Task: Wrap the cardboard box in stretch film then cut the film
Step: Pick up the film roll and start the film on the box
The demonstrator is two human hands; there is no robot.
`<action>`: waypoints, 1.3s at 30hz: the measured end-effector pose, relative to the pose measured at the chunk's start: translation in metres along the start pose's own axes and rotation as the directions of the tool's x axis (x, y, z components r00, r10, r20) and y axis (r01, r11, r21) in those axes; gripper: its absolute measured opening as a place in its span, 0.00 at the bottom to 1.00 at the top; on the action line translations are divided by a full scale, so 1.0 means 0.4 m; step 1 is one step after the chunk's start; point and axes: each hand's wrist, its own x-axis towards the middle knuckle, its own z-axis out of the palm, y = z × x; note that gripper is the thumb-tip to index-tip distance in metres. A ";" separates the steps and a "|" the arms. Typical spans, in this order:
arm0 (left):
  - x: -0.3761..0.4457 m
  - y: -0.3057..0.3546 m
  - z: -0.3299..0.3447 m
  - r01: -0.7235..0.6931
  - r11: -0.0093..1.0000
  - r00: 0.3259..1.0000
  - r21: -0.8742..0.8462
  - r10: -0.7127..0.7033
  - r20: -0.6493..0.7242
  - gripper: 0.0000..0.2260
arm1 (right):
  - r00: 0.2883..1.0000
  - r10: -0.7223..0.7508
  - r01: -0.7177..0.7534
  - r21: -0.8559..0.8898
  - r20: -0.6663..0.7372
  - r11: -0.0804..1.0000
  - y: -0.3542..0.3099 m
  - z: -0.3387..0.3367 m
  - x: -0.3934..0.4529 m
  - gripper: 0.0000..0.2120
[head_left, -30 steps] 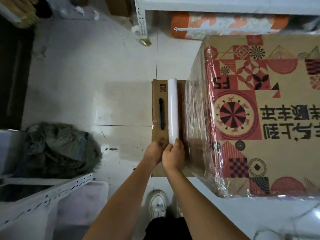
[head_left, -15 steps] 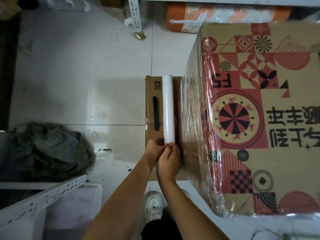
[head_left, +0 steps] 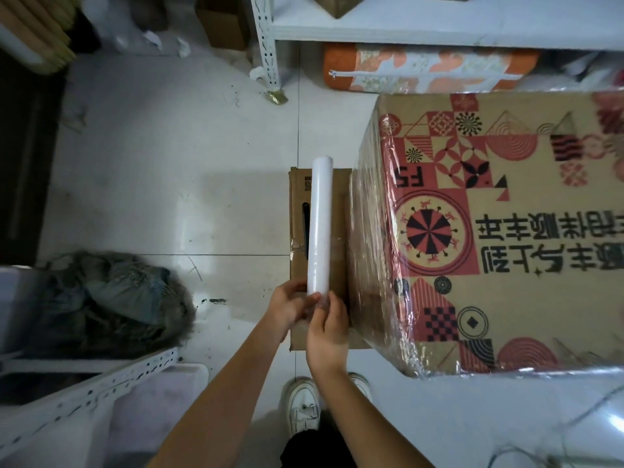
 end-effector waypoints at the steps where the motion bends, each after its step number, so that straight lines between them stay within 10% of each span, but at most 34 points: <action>1: -0.024 0.002 -0.011 -0.017 1.000 1.000 -0.020 0.017 0.007 0.16 | 1.000 0.012 -0.012 -0.016 0.021 1.000 -0.013 -0.009 0.002 0.21; 12: -0.282 -0.062 -0.111 -0.123 0.961 0.978 -0.249 0.159 0.132 0.18 | 0.920 -0.063 -0.050 0.273 0.388 0.961 -0.148 -0.086 -0.054 0.20; 17: -0.372 -0.085 -0.133 -0.162 0.956 0.969 -0.243 0.201 0.144 0.23 | 0.887 -0.171 0.052 0.274 0.429 0.960 -0.107 -0.102 -0.116 0.09; 26: -0.512 -0.044 -0.046 -0.419 0.845 0.895 -0.333 0.321 -0.311 0.17 | 0.798 -0.411 0.257 0.367 0.441 0.894 0.009 -0.237 -0.270 0.12; 39: -0.476 -0.183 0.091 -0.643 0.709 0.766 -0.290 0.595 -0.241 0.16 | 0.651 -0.631 0.509 0.375 0.422 0.775 0.184 -0.337 -0.200 0.10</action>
